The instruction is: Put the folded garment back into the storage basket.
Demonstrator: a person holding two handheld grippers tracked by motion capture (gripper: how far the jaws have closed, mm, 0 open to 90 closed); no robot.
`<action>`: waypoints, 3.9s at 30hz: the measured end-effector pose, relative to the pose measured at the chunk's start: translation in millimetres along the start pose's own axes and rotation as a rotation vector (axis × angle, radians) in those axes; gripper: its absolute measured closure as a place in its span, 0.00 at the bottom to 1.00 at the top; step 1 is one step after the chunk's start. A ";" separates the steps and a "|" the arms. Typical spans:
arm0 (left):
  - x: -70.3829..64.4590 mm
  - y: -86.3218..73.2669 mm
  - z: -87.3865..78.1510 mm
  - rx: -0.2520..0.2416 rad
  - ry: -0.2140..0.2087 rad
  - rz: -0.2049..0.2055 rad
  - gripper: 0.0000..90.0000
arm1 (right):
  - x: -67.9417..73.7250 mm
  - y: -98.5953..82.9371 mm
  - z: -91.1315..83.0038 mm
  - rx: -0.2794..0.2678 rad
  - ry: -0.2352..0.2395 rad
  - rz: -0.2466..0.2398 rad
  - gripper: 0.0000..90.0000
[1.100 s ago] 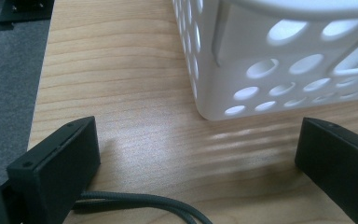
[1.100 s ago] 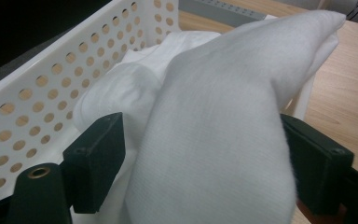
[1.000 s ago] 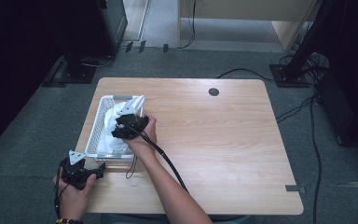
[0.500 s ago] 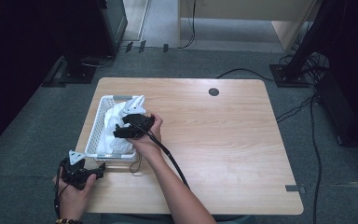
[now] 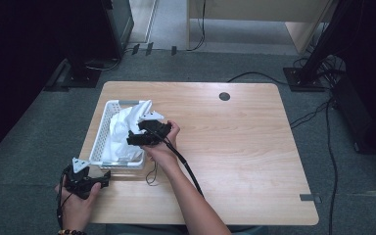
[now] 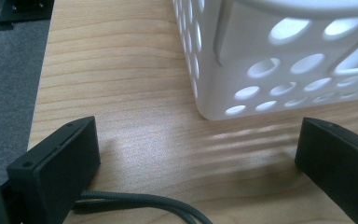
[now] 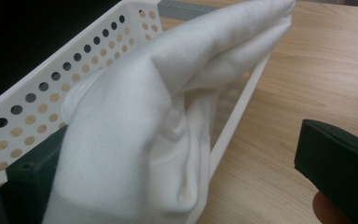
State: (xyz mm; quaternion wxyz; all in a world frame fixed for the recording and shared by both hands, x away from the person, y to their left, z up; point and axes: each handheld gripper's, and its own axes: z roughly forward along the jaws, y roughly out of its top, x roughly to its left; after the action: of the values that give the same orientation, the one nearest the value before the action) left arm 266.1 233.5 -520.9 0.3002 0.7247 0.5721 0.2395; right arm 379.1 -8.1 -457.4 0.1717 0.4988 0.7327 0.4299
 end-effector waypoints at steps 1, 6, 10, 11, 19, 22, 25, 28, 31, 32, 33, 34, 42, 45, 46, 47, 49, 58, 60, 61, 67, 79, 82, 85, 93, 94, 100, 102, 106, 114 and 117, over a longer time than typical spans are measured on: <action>0.0 0.0 0.0 0.000 0.000 0.000 0.00 | -0.3 -0.2 -0.2 -0.003 0.000 -0.001 0.00; 0.0 0.0 0.0 0.000 0.000 0.000 0.00 | -1.5 -0.3 -3.2 -0.015 0.011 0.003 0.00; 0.0 0.0 -0.1 0.001 0.000 0.000 0.00 | -2.3 1.5 -8.1 -0.025 0.012 0.002 0.00; 0.0 0.0 -0.1 0.001 0.000 0.000 0.00 | -2.5 2.0 -9.3 -0.025 0.013 0.002 0.00; 0.0 0.0 0.0 0.000 0.000 0.000 0.00 | -5.1 7.2 -18.9 -0.045 0.017 0.012 0.00; 0.0 0.1 0.0 0.000 0.000 0.000 0.00 | -5.8 10.5 -24.6 -0.060 0.018 0.018 0.00; -0.1 0.0 0.0 0.000 0.000 -0.001 0.00 | -7.7 14.9 -32.0 -0.081 0.019 0.019 0.00; -0.1 0.0 0.0 0.000 0.001 -0.001 0.00 | -9.9 16.0 -34.0 -0.082 0.016 0.025 0.00; -0.1 0.0 0.0 0.000 0.000 -0.001 0.00 | -14.3 16.4 -35.9 -0.077 0.004 0.027 0.00; -0.1 0.0 0.0 0.000 0.000 -0.001 0.00 | -16.9 16.6 -37.2 -0.082 0.003 0.033 0.00; -0.1 0.0 0.0 0.000 0.000 -0.001 0.00 | -18.5 16.7 -37.9 -0.083 -0.003 0.036 0.00; -0.1 0.0 0.0 0.000 0.000 -0.001 0.00 | -20.3 16.9 -38.8 -0.088 -0.008 0.041 0.00; 0.0 0.0 0.0 0.000 0.000 0.000 0.00 | -38.6 15.3 -44.5 -0.099 -0.038 0.076 0.00; -0.1 0.0 0.0 0.000 0.001 0.000 0.00 | -47.4 10.4 -44.7 -0.093 -0.054 0.084 0.00; -0.1 0.0 0.0 0.000 0.001 0.000 0.00 | -47.4 10.4 -44.7 -0.093 -0.054 0.084 0.00; 0.0 0.0 0.0 0.000 0.000 0.000 0.00 | -49.4 9.0 -44.5 -0.092 -0.057 0.087 0.00; 0.0 0.0 0.0 0.000 0.000 0.000 0.00 | -53.6 5.6 -44.3 -0.092 -0.060 0.091 0.01; 0.0 0.0 0.0 0.000 0.000 0.000 0.00 | -65.0 -8.1 -40.4 -0.071 -0.088 0.110 0.01; 0.1 0.0 -0.1 0.001 0.000 0.001 0.00 | -66.3 -12.2 -38.5 -0.066 -0.088 0.111 0.01; 0.1 0.0 -0.1 0.001 0.000 0.002 0.00 | -66.7 -14.5 -37.1 -0.062 -0.089 0.109 0.00; 0.1 0.0 -0.1 0.001 0.000 0.002 0.00 | -68.8 -24.1 -31.7 -0.046 -0.098 0.117 0.00; 0.1 0.0 -0.1 0.001 0.000 0.002 0.00 | -71.6 -45.1 -23.9 -0.006 -0.109 0.118 0.01; 0.1 0.0 -0.1 0.002 0.000 0.002 0.00 | -72.3 -48.6 -22.5 -0.001 -0.112 0.117 0.01; 0.1 0.0 0.0 0.000 0.000 0.001 0.00 | -73.1 -54.0 -20.8 0.010 -0.120 0.111 0.01; 0.1 0.0 -0.1 0.001 0.000 0.002 0.00 | -78.4 -68.5 -22.6 0.034 -0.159 0.080 0.01; 0.1 0.0 -0.1 0.002 0.000 0.002 0.00 | -81.5 -71.6 -24.2 0.039 -0.166 0.079 0.01; 0.1 0.0 -0.1 0.002 0.000 0.002 0.00 | -88.6 -76.7 -28.5 0.049 -0.171 0.079 0.01; 0.1 0.0 -0.1 0.001 0.000 0.002 0.00 | -92.3 -79.6 -31.5 0.057 -0.169 0.078 0.01; 0.1 0.0 -0.1 0.001 0.001 0.002 0.00 | -96.4 -83.0 -34.2 0.061 -0.179 0.073 0.01; 0.1 0.0 -0.1 0.001 0.000 0.002 0.00 | -104.9 -90.1 -42.7 0.065 -0.193 0.076 0.01; 0.0 0.0 -0.1 0.001 0.001 0.002 0.00 | -105.7 -91.5 -44.8 0.071 -0.198 0.073 0.01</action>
State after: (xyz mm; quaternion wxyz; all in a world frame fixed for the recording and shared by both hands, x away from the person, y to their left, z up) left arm 266.0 233.6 -520.8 0.2993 0.7254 0.5717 0.2396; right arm 342.1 -133.7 -523.9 0.2099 0.5709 0.7082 0.3584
